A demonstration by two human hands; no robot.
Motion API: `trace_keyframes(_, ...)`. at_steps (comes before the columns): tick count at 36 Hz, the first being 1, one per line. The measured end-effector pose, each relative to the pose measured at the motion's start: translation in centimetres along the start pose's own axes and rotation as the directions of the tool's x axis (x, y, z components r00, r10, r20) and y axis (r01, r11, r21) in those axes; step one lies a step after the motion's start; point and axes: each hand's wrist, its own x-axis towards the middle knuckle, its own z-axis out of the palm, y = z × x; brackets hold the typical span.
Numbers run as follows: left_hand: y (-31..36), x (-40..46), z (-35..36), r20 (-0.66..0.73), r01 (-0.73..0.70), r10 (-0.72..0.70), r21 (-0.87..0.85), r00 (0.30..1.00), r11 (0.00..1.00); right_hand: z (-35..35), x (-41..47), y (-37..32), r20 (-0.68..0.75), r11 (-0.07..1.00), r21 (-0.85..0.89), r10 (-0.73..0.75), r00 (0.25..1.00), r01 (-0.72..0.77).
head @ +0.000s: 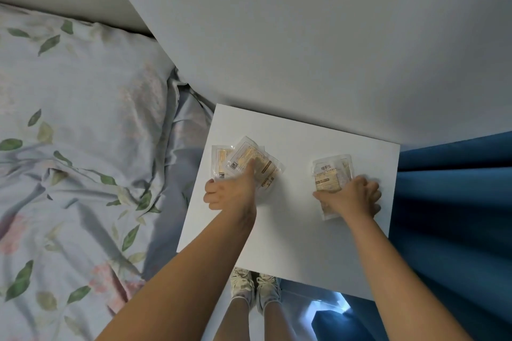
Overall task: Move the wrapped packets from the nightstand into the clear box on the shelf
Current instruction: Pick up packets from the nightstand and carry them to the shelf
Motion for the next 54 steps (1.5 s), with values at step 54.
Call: trace_keyframes(54,-4.2,2.5,-3.2,0.417,0.214,0.235,-0.782,0.878,0.585,0.1,2.2,-0.7,0.123,0.997,0.060,-0.055,0.991,0.048)
